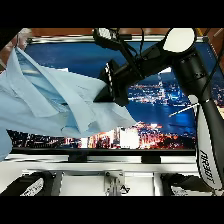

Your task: Fold the shirts.

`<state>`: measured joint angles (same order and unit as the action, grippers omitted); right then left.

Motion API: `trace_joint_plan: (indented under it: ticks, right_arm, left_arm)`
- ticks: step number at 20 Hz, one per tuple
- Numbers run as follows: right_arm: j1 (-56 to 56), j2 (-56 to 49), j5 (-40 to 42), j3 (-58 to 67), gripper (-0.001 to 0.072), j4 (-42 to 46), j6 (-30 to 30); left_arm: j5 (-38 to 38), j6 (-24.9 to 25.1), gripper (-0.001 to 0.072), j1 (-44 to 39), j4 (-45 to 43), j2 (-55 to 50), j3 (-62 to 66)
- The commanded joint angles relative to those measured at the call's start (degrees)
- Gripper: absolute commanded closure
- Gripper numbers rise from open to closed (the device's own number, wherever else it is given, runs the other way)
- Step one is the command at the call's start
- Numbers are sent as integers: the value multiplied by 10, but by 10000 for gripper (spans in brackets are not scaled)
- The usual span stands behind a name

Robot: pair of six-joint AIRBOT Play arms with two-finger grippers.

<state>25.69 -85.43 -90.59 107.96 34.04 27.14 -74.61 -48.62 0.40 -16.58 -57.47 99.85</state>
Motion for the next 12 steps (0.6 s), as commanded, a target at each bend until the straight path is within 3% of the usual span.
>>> trace_joint_plan:
  ticks: [1, 3, 4, 5, 6, 8, 12]
  right_arm:
    - [5, -1, -28, 0, 640, 0, 10]
    - [5, 0, -48, 0, 635, 0, 43]
    - [5, 2, -50, 0, 636, 0, 79]
    - [4, 7, -43, 1, 637, 11, 128]
    - [1, 14, -36, 1, 638, 28, 168]
    - [-14, 37, -19, 1, 640, 84, 222]
    - [-73, 76, 33, 1, 641, 113, 259]
  left_arm:
    - [0, 2, 661, 0, -3, 0, 0]
    - [0, 1, 655, 0, -22, 0, 0]
    - [0, -1, 518, 0, -41, -1, 0]
    - [2, -9, 276, 0, -61, -1, 0]
    - [4, -27, 107, 0, -84, -1, 0]
    - [6, -42, 17, 1, -130, 0, 0]
    - [33, -42, 18, 0, -150, 1, 0]
